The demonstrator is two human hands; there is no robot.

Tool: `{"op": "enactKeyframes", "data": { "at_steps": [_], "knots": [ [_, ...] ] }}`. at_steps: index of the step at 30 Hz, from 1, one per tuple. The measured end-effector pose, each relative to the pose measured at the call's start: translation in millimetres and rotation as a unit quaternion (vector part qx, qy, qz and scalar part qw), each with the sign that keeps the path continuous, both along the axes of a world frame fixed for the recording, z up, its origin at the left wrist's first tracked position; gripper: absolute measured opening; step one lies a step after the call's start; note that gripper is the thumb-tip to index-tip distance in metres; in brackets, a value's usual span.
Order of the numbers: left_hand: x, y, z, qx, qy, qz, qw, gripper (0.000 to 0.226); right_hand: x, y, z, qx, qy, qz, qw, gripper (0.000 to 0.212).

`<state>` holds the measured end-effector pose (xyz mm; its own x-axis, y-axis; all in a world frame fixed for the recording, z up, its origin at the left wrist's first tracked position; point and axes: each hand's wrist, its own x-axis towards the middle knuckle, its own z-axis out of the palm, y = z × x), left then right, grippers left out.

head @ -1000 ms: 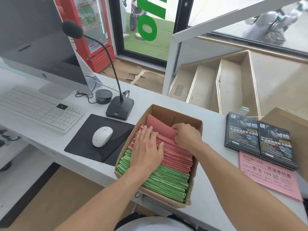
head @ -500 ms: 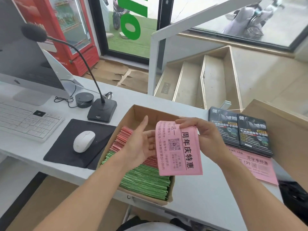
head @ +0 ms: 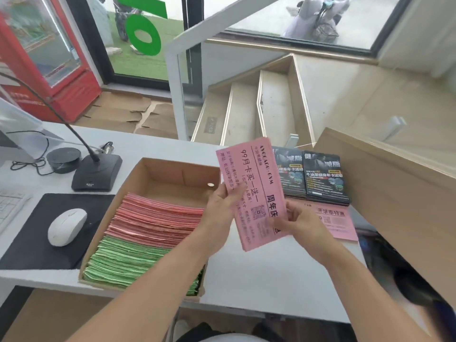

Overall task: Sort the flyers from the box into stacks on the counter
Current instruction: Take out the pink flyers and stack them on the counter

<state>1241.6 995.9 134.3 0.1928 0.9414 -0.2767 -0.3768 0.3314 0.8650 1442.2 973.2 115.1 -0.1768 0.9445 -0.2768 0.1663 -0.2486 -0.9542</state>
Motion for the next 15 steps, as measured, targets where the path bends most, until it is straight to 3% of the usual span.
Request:
{"op": "enactKeyframes", "data": {
  "at_steps": [4,8,11,15],
  "knots": [
    [1.0,8.5,-14.3,0.085,0.086,0.005,0.993,0.022,47.3,-3.6,2.9,0.043,-0.151,-0.049,0.986,0.035],
    [9.6,1.4,-33.3,0.154,0.274,-0.085,0.945,0.023,88.4,-13.0,15.0,0.085,-0.305,-0.013,0.949,0.036],
    [33.1,-22.7,-59.3,0.136,0.369,-0.118,0.912,0.027,102.8,-19.7,5.0,0.13,-0.377,-0.019,0.917,0.03],
    [49.9,-44.1,-97.3,0.096,0.41,-0.098,0.902,0.03,109.0,-31.5,-33.3,0.065,-0.413,0.007,0.908,0.024]
  ]
}}
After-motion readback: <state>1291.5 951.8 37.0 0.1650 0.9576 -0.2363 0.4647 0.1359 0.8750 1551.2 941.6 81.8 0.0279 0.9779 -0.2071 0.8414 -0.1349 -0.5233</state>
